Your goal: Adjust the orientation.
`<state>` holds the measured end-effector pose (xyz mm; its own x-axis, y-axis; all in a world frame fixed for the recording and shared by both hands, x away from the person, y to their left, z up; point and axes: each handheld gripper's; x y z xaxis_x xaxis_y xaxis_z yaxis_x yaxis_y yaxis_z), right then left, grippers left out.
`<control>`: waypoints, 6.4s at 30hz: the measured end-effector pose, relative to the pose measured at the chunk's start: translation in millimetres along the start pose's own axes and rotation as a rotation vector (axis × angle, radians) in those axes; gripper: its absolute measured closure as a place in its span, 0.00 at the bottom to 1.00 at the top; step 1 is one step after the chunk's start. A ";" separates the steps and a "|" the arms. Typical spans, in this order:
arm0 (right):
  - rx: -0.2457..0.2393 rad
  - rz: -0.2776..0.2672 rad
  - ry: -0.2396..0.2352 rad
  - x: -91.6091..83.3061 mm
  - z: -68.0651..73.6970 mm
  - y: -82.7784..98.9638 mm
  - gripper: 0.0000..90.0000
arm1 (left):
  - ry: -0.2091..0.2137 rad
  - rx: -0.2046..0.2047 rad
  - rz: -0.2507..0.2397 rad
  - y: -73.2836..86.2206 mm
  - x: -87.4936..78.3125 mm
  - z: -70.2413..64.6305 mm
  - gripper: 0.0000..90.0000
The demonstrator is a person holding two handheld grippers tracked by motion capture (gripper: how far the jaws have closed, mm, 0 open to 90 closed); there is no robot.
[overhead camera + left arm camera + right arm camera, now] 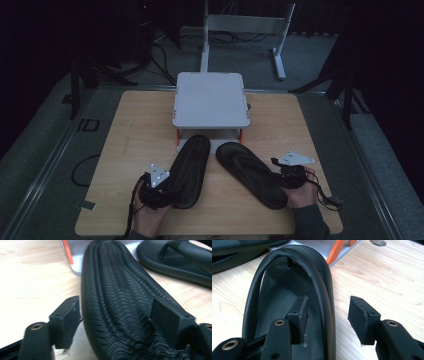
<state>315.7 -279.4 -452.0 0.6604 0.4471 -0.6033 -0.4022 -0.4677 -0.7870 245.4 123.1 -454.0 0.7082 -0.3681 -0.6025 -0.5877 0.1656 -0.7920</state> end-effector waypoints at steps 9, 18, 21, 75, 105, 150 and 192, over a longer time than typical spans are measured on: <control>-0.002 0.003 -0.004 1.1 0.1 0.0 0.53 | 0.061 -0.049 -0.013 2.9 7.6 3.1 0.16; -0.002 0.005 -0.005 1.0 0.9 0.3 0.53 | 0.102 -0.002 -0.003 -5.8 17.1 -11.9 0.16; -0.002 0.005 -0.005 1.4 0.7 0.2 0.53 | 0.090 0.004 -0.001 -9.4 21.0 -16.1 0.16; -0.013 -0.029 -0.010 -7.6 -0.8 0.1 0.51 | 0.410 0.245 -0.010 -68.0 49.2 -109.0 0.32; -0.026 -0.029 -0.270 0.7 53.3 -15.3 0.63 | 0.255 0.345 0.102 -43.6 68.9 -65.7 0.52; -0.087 0.027 -0.446 9.9 52.8 -11.0 0.81 | 0.261 0.633 0.014 -23.8 40.7 -69.6 0.19; -0.028 -0.061 -0.369 -5.7 36.4 -13.4 0.56 | 0.207 0.523 0.101 -33.9 46.6 -5.1 0.56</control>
<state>294.2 -247.9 -442.7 0.4079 0.7172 -0.5650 -0.3480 -0.4500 -0.8224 296.3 95.7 -454.7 0.5360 -0.4896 -0.6878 -0.3394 0.6210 -0.7065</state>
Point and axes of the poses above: each handheld gripper's, and its own axes: x roughly forward along the jaws, y roughly out of its underside, z roughly to its left, and after that the axes turned 2 degrees about -x, right-handed
